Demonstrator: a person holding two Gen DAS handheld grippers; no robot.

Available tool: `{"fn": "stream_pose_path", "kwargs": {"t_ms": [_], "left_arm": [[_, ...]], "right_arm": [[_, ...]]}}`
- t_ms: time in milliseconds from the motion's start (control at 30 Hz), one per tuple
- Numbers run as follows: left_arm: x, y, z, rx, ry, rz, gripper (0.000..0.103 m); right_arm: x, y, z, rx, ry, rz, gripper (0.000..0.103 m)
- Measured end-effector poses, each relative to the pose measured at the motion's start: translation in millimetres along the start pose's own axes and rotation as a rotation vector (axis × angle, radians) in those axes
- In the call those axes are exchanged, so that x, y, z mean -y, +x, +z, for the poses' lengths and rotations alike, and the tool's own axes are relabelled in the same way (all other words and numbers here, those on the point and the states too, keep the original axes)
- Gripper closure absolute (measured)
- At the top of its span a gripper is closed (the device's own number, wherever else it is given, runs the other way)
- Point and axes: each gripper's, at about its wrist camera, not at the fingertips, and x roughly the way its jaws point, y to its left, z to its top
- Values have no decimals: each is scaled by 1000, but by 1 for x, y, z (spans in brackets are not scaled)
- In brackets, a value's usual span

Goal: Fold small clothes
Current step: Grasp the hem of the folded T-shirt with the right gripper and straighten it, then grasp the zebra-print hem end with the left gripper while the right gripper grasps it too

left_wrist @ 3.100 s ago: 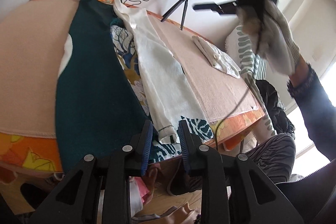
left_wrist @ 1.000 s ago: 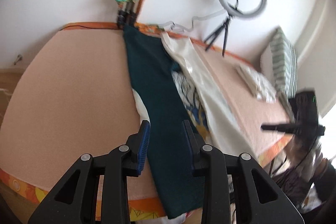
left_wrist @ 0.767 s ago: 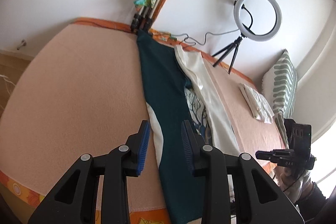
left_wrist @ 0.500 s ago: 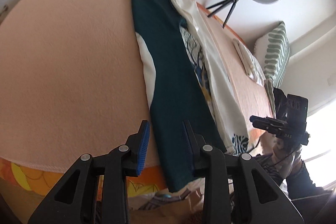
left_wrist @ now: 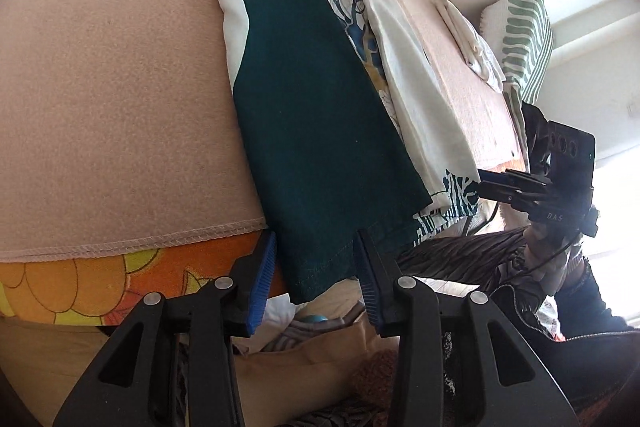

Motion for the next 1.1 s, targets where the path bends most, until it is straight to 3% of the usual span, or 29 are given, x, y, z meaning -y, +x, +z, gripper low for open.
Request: {"fn": "stream_pose_path", "kwargs": {"t_ms": [100,200,400,567,633,700,800,867,1000,1100], "left_arm": [[0,1,-2,11,0,-7,69],[0,3,-4,15,20,-6,99],[0,-2,-8,72,60,-17,102],[-1,-18,-11,95,94,4,102],[1,-16,-11,90,109,20,102],[3,-13,-10,81,106,15,102],[4,-9,-11,69,119,31,102],[4,-8,-13,62,125,38,102],[1,-12,-14,77,116,32,102],[-3,-12,-15,73,111,36,102]], "right_arm": [[-1,5,0,-4,1,-6,61],[-3,5,1,-3,-14,-15,61],[-9,7,1,4,-24,-19,61],[-8,5,-5,-16,-8,29,61],[-4,1,-5,3,15,-5,61],[-7,-9,2,62,-23,-55,61],[-23,-19,13,102,-92,-48,61],[-41,-14,20,116,-177,-92,61],[-46,-2,43,174,-224,-171,61],[-43,15,53,112,-204,-108,61]]}}
